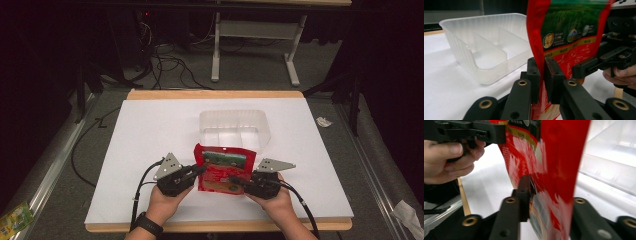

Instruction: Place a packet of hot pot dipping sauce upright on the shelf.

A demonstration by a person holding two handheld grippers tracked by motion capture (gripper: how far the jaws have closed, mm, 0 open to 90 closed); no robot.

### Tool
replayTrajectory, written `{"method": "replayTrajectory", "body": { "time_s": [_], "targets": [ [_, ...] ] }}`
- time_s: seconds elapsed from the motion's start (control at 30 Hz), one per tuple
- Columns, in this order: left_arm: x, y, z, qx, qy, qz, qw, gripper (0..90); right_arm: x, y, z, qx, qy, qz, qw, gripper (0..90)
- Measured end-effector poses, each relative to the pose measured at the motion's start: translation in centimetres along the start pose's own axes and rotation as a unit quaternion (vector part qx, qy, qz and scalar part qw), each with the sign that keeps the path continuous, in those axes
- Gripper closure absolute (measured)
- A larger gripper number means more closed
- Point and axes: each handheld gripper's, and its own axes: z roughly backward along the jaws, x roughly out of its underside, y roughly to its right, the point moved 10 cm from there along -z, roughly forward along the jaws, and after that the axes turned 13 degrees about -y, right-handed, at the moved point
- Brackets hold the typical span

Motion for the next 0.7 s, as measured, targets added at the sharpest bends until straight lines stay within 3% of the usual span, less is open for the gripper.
{"method": "replayTrajectory", "body": {
  "time_s": [0.13,0.33,0.5,0.7],
  "targets": [
    [0.0,-0.1,-0.1,-0.008,0.0,-0.005,1.0,74.3,0.2,-0.3,0.0,-0.003,-0.007,0.025,0.9997,86.9],
    [0.1,-0.4,0.4,-0.037,0.008,-0.009,0.9993,47.7,0.3,-0.3,0.3,-0.002,-0.009,0.025,0.9996,88.6],
    [0.3,-0.9,1.1,-0.053,0.011,-0.013,0.9985,41.7,0.1,-0.1,1.1,0.005,0.001,0.015,0.9999,88.7],
    [1.2,-1.7,1.5,-0.079,-0.011,-0.021,0.9966,38.9,-0.2,0.6,2.3,0.023,0.016,0.002,0.9996,88.9]
  ]
}}
